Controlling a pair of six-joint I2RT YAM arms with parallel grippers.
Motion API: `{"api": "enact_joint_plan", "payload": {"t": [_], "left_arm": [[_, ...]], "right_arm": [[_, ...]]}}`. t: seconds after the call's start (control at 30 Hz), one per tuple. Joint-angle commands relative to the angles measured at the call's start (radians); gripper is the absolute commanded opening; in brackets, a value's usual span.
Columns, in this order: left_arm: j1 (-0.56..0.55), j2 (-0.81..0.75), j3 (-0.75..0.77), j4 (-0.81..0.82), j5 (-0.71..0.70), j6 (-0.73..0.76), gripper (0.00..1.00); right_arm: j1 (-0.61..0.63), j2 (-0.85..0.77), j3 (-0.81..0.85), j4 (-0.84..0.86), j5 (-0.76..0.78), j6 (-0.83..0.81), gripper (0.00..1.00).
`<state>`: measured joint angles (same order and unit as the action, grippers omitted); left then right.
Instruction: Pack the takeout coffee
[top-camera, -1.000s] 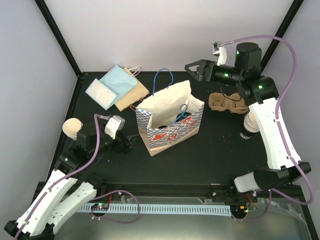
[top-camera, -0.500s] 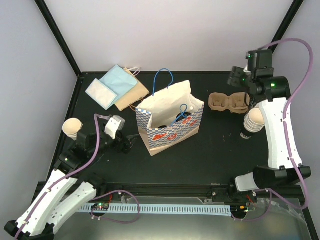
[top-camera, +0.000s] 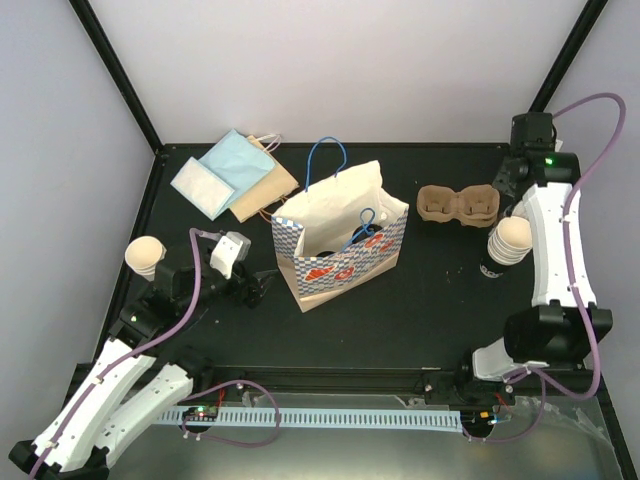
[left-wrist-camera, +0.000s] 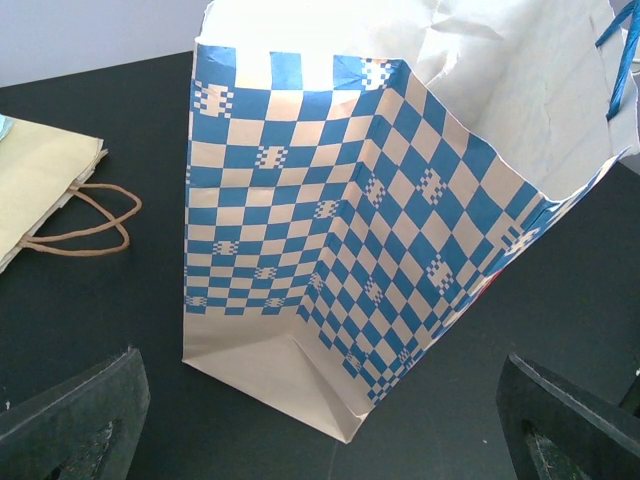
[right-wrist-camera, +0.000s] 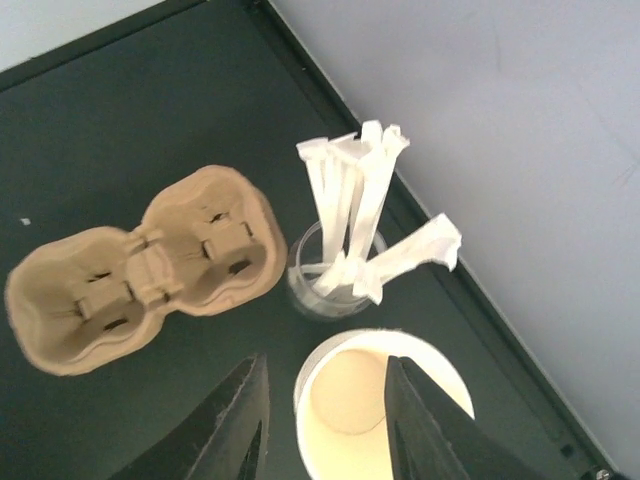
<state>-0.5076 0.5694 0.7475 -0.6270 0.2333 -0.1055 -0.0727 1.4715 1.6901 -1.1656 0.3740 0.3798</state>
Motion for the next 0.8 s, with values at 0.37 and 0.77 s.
{"api": "enact_joint_plan", "payload": {"t": [0.37,0.77], "left_arm": [[0.003,-0.011,-0.012,0.039,0.012,0.006,0.98],[0.004,0.0,-0.012,0.04,0.013,0.006,0.98]], "right_arm": [[-0.005,0.184,0.069,-0.048,0.238,0.054,0.34],[-0.005,0.236,0.016,-0.032,0.22,0.04,0.31]]}}
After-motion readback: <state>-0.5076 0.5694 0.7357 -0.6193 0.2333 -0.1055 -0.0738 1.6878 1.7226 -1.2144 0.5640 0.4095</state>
